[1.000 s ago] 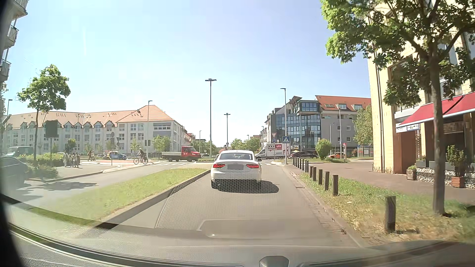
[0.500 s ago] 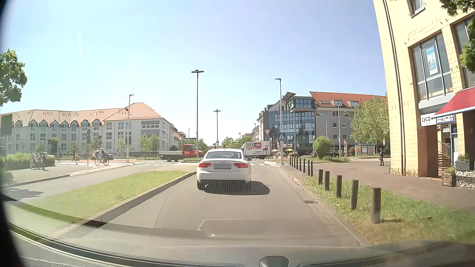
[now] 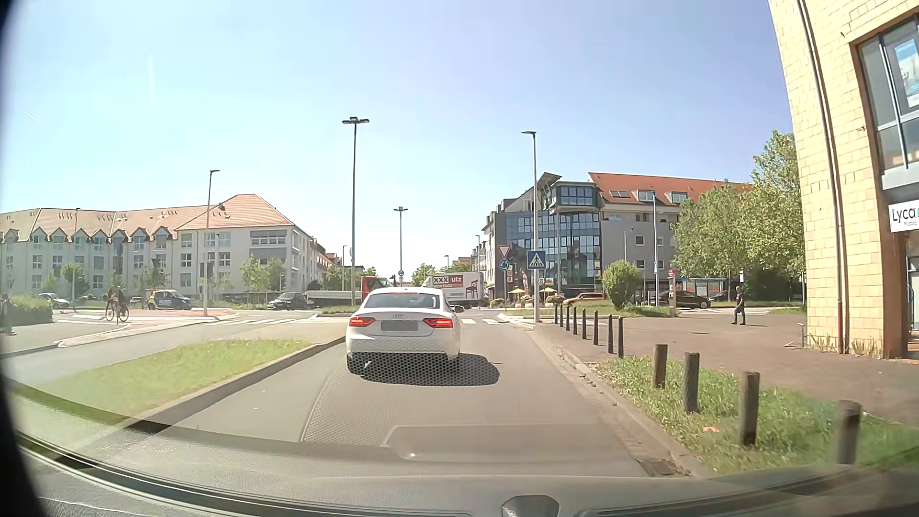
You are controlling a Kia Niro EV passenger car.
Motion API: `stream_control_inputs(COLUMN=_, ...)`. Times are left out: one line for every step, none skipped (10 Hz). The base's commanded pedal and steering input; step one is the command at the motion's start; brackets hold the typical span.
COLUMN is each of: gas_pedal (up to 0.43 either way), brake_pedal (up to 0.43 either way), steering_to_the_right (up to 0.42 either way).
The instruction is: Follow the waypoints while adhering to traffic rules and regulations
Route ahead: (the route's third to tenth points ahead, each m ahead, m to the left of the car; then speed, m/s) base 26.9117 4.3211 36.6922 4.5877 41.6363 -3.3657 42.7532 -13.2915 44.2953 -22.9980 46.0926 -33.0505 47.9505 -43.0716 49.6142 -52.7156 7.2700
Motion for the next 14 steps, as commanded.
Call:
stream_control_inputs(gas_pedal=0.0, brake_pedal=0.201, steering_to_the_right=0.031)
stream_control_inputs(gas_pedal=0.0, brake_pedal=0.207, steering_to_the_right=0.028)
stream_control_inputs(gas_pedal=0.0, brake_pedal=0.213, steering_to_the_right=0.021)
stream_control_inputs(gas_pedal=0.0, brake_pedal=0.213, steering_to_the_right=0.014)
stream_control_inputs(gas_pedal=0.0, brake_pedal=0.22, steering_to_the_right=0.01)
stream_control_inputs(gas_pedal=0.0, brake_pedal=0.22, steering_to_the_right=0.007)
stream_control_inputs(gas_pedal=0.0, brake_pedal=0.226, steering_to_the_right=0.006)
stream_control_inputs(gas_pedal=0.0, brake_pedal=0.232, steering_to_the_right=0.005)
stream_control_inputs(gas_pedal=0.0, brake_pedal=0.238, steering_to_the_right=0.003)
stream_control_inputs(gas_pedal=0.0, brake_pedal=0.244, steering_to_the_right=0.001)
stream_control_inputs(gas_pedal=0.0, brake_pedal=0.244, steering_to_the_right=-0.003)
stream_control_inputs(gas_pedal=0.0, brake_pedal=0.25, steering_to_the_right=-0.008)
stream_control_inputs(gas_pedal=0.0, brake_pedal=0.25, steering_to_the_right=-0.013)
stream_control_inputs(gas_pedal=0.0, brake_pedal=0.25, steering_to_the_right=-0.016)
